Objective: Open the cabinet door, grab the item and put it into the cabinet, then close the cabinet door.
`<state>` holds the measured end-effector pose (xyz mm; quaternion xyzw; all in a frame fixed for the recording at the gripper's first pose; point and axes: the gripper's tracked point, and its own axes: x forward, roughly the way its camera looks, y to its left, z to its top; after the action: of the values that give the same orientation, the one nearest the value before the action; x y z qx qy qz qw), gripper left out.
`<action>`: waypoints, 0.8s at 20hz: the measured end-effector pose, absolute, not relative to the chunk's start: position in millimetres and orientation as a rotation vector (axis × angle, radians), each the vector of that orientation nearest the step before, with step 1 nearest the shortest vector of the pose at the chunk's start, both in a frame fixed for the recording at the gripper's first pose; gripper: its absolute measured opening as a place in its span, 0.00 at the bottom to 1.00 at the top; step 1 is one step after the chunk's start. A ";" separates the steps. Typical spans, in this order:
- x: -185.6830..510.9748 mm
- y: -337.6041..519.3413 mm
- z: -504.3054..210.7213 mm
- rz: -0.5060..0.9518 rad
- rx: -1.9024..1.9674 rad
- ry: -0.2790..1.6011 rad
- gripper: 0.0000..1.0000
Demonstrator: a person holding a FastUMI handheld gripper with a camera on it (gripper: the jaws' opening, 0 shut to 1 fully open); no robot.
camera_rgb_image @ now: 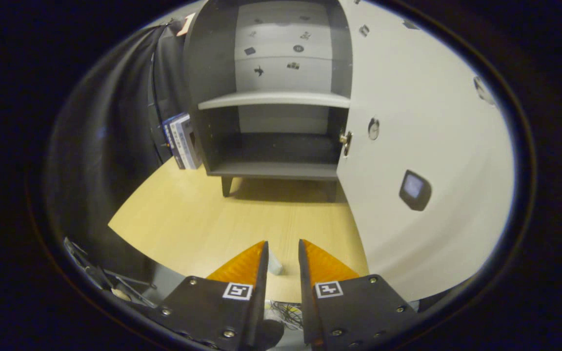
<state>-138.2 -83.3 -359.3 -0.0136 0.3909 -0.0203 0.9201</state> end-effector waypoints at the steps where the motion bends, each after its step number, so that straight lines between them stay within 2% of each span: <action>1: -136.8 -80.8 -374.2 -0.017 -0.035 0.833 0.33; 7: -128.6 -75.6 -449.4 0.068 -0.034 0.990 0.33; 14: -123.3 -72.5 -492.4 0.102 -0.058 1.079 0.33; 15: -113.2 -72.8 -497.3 0.084 -0.055 1.070 0.16; 16: -114.3 -74.8 -493.9 0.075 -0.056 1.075 0.16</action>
<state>-114.3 -74.8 -493.9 -0.0268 0.5119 0.0355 0.8579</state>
